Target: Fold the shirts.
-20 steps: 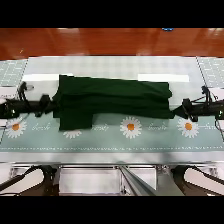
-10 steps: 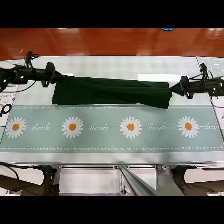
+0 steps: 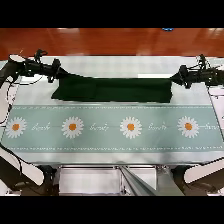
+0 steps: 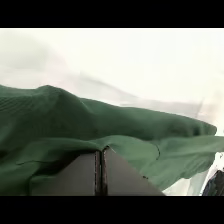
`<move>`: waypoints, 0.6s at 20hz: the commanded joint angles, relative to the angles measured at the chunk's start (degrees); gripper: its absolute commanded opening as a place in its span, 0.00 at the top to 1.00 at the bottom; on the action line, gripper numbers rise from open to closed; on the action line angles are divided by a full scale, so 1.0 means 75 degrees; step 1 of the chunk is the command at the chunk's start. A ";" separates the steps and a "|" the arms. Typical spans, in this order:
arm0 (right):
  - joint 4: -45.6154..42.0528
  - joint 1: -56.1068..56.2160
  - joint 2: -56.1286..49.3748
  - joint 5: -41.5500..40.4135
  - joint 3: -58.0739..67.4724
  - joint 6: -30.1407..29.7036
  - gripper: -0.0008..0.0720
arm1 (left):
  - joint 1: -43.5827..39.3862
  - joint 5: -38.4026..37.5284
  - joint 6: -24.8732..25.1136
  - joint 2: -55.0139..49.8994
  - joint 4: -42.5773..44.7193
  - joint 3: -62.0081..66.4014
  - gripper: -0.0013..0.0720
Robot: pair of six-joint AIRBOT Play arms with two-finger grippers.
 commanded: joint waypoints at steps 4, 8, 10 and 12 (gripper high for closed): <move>0.0058 0.0227 -0.0373 -0.0221 0.0137 0.0035 0.95 | -0.0006 -0.0017 0.0000 -0.0128 0.0067 0.0096 0.96; 0.0058 0.0271 -0.0405 -0.0096 0.0137 0.0195 0.63 | 0.0087 -0.1014 0.0737 -0.0105 0.0073 0.0099 0.29; 0.0050 0.0064 -0.0277 0.0513 0.0204 0.0335 0.42 | 0.0393 -0.1486 0.0300 0.0090 0.0187 0.0099 0.29; 0.0000 -0.0463 0.0093 0.1288 0.0280 0.0367 0.42 | 0.0781 -0.1545 0.0286 0.0731 0.0758 0.0096 0.30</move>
